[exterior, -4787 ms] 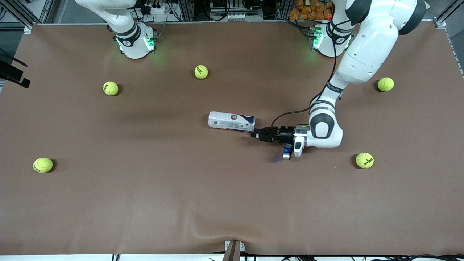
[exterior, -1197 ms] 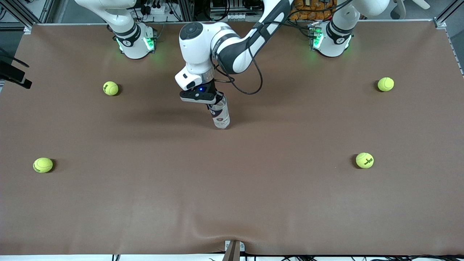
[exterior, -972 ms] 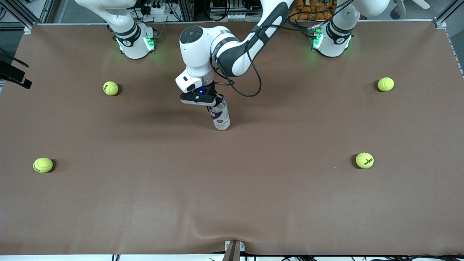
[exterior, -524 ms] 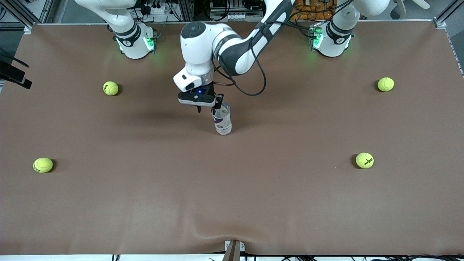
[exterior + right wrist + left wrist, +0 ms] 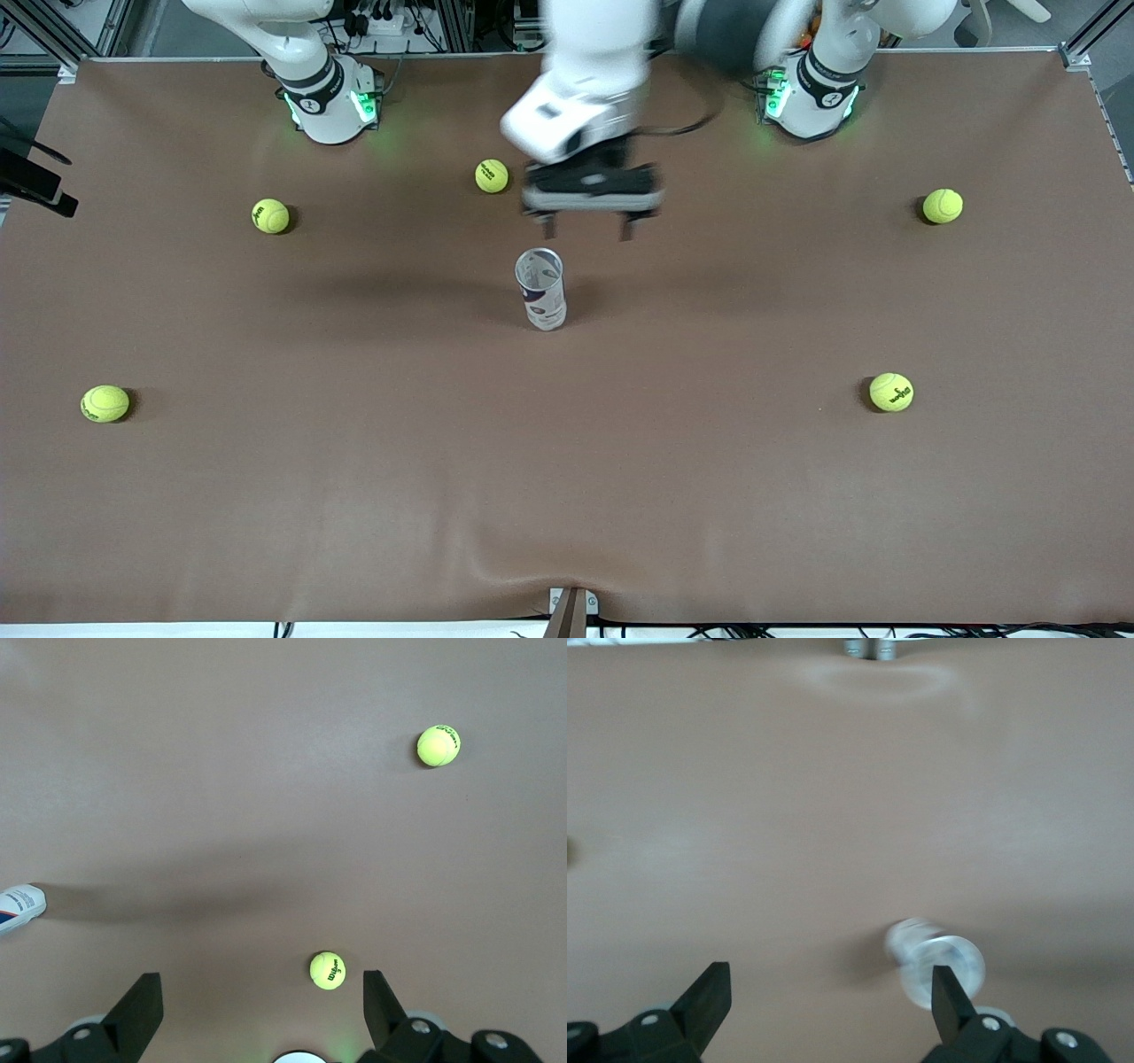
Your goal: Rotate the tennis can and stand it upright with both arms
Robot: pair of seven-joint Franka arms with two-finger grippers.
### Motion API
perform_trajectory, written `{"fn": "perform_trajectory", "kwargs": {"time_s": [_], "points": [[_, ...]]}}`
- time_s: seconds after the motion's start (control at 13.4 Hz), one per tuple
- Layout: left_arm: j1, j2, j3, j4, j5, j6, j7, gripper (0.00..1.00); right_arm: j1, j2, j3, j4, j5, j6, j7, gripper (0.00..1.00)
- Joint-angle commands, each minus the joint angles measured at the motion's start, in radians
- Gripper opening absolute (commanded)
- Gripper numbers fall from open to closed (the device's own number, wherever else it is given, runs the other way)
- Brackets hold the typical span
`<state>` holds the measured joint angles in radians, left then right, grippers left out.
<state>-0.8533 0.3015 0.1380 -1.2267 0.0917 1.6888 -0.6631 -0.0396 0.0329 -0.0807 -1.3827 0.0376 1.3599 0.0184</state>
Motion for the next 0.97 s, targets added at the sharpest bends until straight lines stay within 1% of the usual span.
{"fn": "perform_trajectory", "kwargs": {"time_s": [0.0,0.15,0.3,0.37,0.45,0.52,0.6,0.67,0.75,0.82,0.9], "points": [[0.129,-0.141,0.002,-0.045,0.011,-0.125,0.184,1.0,-0.002,0.01,0.002,0.022,-0.001,-0.008,0.017,1.0],[0.251,-0.2,0.0,-0.046,0.002,-0.197,0.328,1.0,0.0,0.01,0.002,0.022,0.001,-0.01,0.015,1.0],[0.362,-0.226,-0.002,-0.059,-0.001,-0.312,0.39,1.0,0.001,0.01,0.002,0.022,-0.002,-0.01,0.008,1.0],[0.405,-0.228,-0.003,-0.06,-0.004,-0.343,0.407,1.0,0.001,0.01,0.002,0.022,-0.002,-0.01,0.005,1.0],[0.462,-0.229,-0.003,-0.06,-0.018,-0.347,0.459,1.0,0.001,0.01,0.002,0.022,-0.001,-0.01,0.006,1.0],[0.518,-0.232,-0.003,-0.062,-0.038,-0.357,0.562,1.0,0.003,0.012,0.002,0.022,0.001,-0.01,0.006,1.0],[0.557,-0.254,-0.005,-0.101,-0.038,-0.372,0.601,1.0,0.004,0.012,0.002,0.022,0.001,-0.01,0.006,1.0],[0.574,-0.295,-0.006,-0.161,-0.04,-0.347,0.591,1.0,0.006,0.012,0.004,0.022,-0.001,-0.009,0.006,1.0],[0.595,-0.355,-0.006,-0.254,-0.04,-0.278,0.582,1.0,0.009,0.013,0.004,0.022,-0.001,-0.008,0.005,1.0],[0.615,-0.434,-0.008,-0.375,-0.04,-0.197,0.583,1.0,0.009,0.013,0.004,0.022,-0.002,-0.007,0.005,1.0],[0.616,-0.461,-0.006,-0.417,-0.04,-0.181,0.583,1.0,0.009,0.013,0.004,0.022,-0.002,-0.005,0.005,1.0]]}}
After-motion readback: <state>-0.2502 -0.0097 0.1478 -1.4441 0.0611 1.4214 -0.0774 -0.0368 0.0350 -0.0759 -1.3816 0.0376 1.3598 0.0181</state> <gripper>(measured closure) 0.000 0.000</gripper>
